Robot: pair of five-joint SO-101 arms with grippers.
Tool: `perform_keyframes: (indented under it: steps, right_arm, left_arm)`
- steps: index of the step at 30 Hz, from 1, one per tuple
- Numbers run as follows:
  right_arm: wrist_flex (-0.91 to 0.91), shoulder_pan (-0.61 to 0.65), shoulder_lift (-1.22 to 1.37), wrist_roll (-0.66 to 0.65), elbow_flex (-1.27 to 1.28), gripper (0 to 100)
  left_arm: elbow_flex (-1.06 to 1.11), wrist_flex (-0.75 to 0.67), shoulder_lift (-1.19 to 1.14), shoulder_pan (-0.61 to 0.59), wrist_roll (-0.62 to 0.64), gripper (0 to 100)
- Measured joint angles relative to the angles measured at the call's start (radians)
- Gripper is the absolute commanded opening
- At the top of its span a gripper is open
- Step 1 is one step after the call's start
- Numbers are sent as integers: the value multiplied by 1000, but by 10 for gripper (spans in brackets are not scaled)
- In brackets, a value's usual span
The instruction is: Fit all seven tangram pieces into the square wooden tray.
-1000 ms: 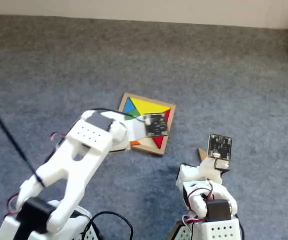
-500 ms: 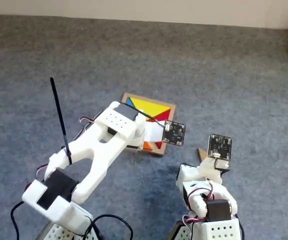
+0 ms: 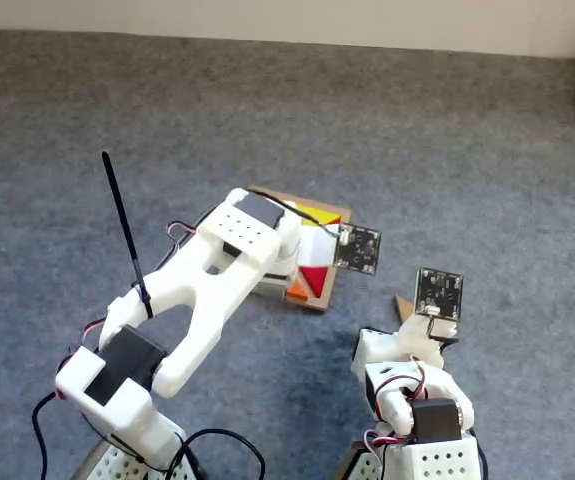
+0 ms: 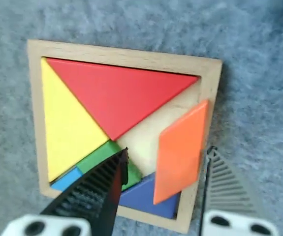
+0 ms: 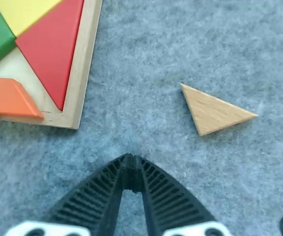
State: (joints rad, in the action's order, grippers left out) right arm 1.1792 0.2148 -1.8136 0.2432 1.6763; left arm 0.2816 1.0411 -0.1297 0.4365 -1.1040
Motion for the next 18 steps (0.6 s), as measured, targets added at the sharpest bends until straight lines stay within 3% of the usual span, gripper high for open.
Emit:
perform_keyframes:
  steps: [4, 8, 18]
  right_arm:
    - [0, 0, 0, 0, 0, 6]
    - [0, 0, 0, 0, 0, 6]
    - [0, 0, 0, 0, 0, 6]
  left_arm:
    - [-61, 14, 0, -8, 41, 248]
    - [-124, 115, 2, -44, 66, 248]
    - [-141, 253, 181, -130, 322, 248]
